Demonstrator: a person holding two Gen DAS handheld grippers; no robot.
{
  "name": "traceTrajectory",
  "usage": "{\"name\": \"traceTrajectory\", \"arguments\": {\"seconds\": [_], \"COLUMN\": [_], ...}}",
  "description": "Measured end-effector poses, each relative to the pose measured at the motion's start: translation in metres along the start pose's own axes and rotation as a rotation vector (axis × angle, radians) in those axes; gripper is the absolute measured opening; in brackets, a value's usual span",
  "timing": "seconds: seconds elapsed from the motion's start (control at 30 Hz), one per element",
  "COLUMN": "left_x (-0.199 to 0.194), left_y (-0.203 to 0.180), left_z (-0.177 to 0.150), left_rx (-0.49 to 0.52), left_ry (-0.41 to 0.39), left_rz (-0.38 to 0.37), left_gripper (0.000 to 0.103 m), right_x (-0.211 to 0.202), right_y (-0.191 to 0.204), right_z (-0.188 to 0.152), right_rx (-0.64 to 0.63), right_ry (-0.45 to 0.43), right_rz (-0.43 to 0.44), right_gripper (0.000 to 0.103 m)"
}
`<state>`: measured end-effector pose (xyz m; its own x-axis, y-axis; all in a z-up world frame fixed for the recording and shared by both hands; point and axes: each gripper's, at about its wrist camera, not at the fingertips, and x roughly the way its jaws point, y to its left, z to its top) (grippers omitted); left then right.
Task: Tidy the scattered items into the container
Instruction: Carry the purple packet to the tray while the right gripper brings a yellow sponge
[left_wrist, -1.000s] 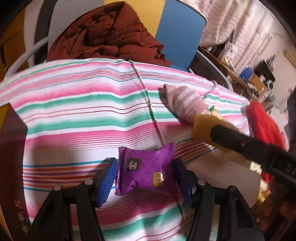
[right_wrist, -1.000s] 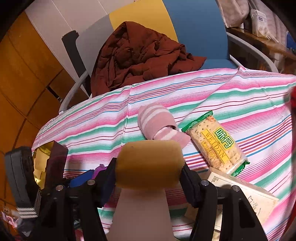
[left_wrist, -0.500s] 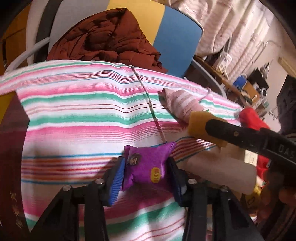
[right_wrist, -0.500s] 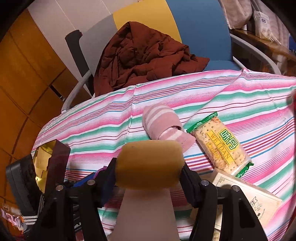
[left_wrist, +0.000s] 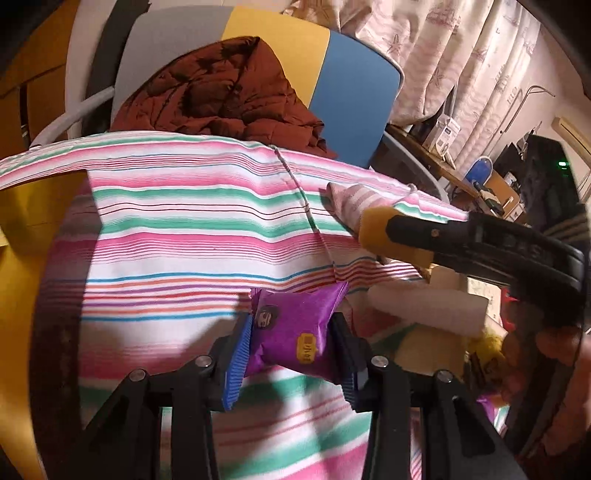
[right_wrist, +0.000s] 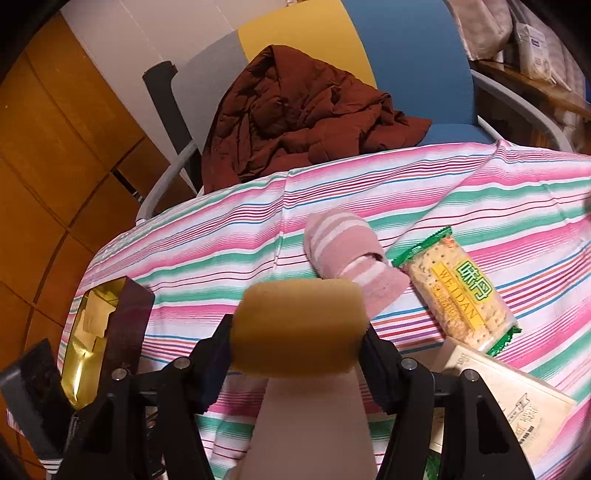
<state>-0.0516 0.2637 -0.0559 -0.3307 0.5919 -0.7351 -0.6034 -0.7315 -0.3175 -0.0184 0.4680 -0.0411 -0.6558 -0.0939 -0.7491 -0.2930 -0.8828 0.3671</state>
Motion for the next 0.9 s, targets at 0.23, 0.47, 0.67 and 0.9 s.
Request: {"name": "traceTrajectory", "arguments": {"seconds": [0.23,0.47,0.67,0.9], "left_x": [-0.026,-0.066,-0.1,-0.132], "left_y": [0.002,0.002,0.011,0.049], "left_z": [-0.017,-0.035,-0.039,-0.04], "left_rx": [0.005,0.001,0.014,-0.055], "left_ry": [-0.032,-0.085,-0.148,-0.207], "left_rz": [-0.011,-0.049,-0.037,0.02], "left_gripper": [0.042,0.042,0.042,0.042], "right_x": [0.003,0.0,-0.002,-0.006], "right_y": [0.012,0.024,0.027,0.039], "right_z": [-0.005,-0.008,-0.01,-0.014], "right_rx": [-0.054,-0.113,-0.128,-0.191], "right_ry": [0.002,-0.015,-0.029,-0.059], "right_rz": [0.006,0.024,0.041,0.039], "right_gripper": [0.063,0.063,0.063,0.063]}}
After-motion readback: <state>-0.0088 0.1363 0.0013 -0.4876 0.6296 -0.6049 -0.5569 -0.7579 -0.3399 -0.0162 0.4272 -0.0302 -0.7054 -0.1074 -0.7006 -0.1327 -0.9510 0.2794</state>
